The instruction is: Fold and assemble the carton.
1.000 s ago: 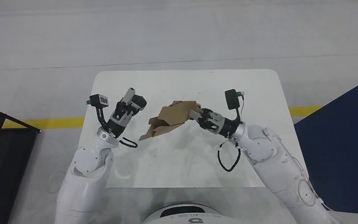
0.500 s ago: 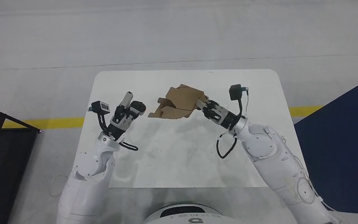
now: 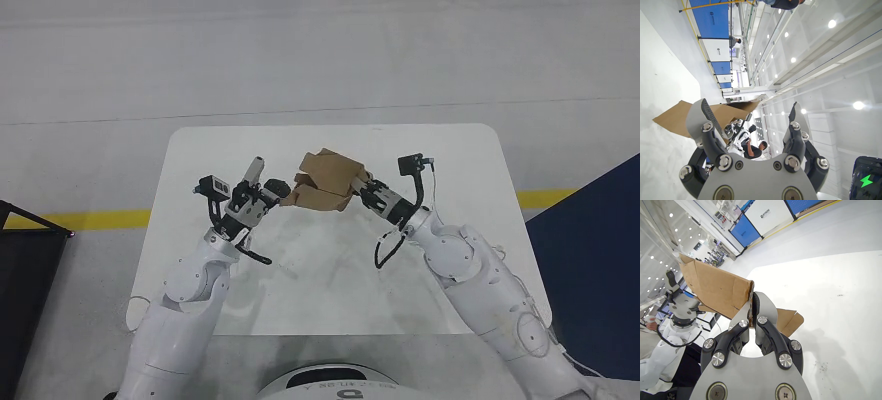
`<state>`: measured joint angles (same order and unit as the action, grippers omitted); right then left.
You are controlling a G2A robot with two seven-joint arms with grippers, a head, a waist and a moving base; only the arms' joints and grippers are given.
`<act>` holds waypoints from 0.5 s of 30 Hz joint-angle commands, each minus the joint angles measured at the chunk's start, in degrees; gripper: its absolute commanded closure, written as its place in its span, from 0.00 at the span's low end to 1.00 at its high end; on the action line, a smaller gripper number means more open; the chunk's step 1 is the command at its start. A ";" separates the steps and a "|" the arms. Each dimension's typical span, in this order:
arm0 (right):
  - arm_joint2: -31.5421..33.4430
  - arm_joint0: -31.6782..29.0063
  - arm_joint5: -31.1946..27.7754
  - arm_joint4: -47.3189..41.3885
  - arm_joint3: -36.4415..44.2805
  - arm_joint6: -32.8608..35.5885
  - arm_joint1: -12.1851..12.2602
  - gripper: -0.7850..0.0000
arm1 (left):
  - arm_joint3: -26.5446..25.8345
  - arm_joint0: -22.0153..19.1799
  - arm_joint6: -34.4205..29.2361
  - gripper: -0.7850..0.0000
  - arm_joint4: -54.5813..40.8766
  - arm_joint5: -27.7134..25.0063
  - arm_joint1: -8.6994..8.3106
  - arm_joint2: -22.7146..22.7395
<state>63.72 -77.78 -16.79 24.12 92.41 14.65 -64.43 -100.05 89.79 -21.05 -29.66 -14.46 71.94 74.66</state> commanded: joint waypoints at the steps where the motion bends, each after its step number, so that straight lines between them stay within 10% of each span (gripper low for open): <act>1: -0.43 -0.28 -0.26 1.19 -0.04 0.59 -0.02 1.00 | 0.60 -0.73 1.12 0.00 -1.27 1.06 0.19 -0.48; 15: 2.99 -2.23 0.75 -8.32 1.55 -2.01 -0.43 1.00 | 3.27 -1.18 3.07 0.00 7.32 3.01 -0.06 0.41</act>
<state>66.43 -79.93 -16.55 15.84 93.73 12.96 -64.84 -96.64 88.50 -17.90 -22.56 -11.74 71.90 75.03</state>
